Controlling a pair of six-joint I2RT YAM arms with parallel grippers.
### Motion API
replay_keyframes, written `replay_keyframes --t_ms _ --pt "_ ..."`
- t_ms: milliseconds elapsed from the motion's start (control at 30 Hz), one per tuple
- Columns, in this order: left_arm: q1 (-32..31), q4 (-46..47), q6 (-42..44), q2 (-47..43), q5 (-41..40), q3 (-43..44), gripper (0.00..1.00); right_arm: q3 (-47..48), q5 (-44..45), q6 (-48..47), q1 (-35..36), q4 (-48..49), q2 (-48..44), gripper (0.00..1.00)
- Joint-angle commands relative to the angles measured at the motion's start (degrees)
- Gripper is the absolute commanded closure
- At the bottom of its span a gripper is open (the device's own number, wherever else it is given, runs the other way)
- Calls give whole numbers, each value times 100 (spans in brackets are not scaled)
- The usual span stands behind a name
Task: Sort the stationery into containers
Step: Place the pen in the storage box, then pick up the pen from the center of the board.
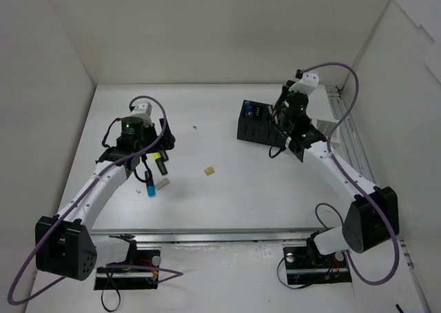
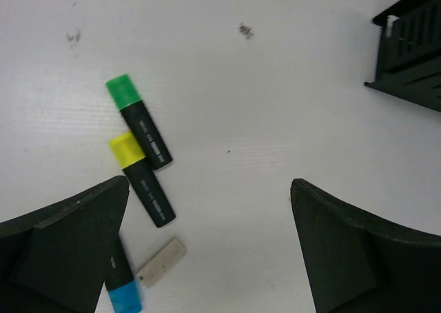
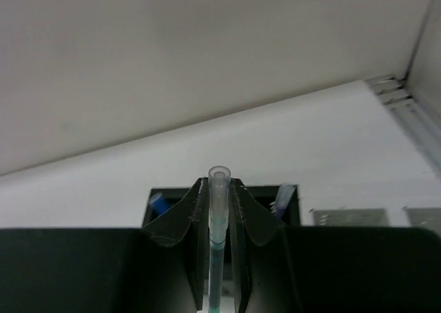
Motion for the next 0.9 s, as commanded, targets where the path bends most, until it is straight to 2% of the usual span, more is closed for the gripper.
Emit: replay_keyframes --t_ms 0,133,367,400,467,500,567,600,633,700,833,867 --pt "355 -175 -667 36 -181 -62 1 538 496 -731 -318 772 443 100" --pt "636 -316 -773 404 -340 43 1 732 461 -1153 -564 1292 1068 100" --pt "874 -316 -817 1073 -436 543 1 531 240 -856 -582 1441 1527 100" --pt "874 -298 -808 1212 -480 605 1 365 258 -829 -573 1459 1492 96" --pt "874 -298 -790 1397 -603 806 1 188 241 -688 -565 1459 1334 80" --pt "874 -281 -790 1590 -638 869 1 -4 136 -662 -556 1459 1237 56" --pt "874 -237 -773 1819 -717 1070 0 -190 144 -609 -503 1459 879 35" --pt "874 -228 -773 2064 -761 1159 0 -338 153 -644 -425 1450 737 19" --pt "874 -219 -773 2197 -762 1238 1 -401 162 -775 -398 1450 605 17" --pt "874 -272 -799 2591 -762 1545 1 -524 336 -855 -232 1241 157 4" --pt "874 -465 -904 3181 -1104 2011 2 -639 425 -470 -125 275 -634 2" --pt "874 -552 -922 3287 -1174 2186 5 -700 417 -347 -125 -128 -958 2"
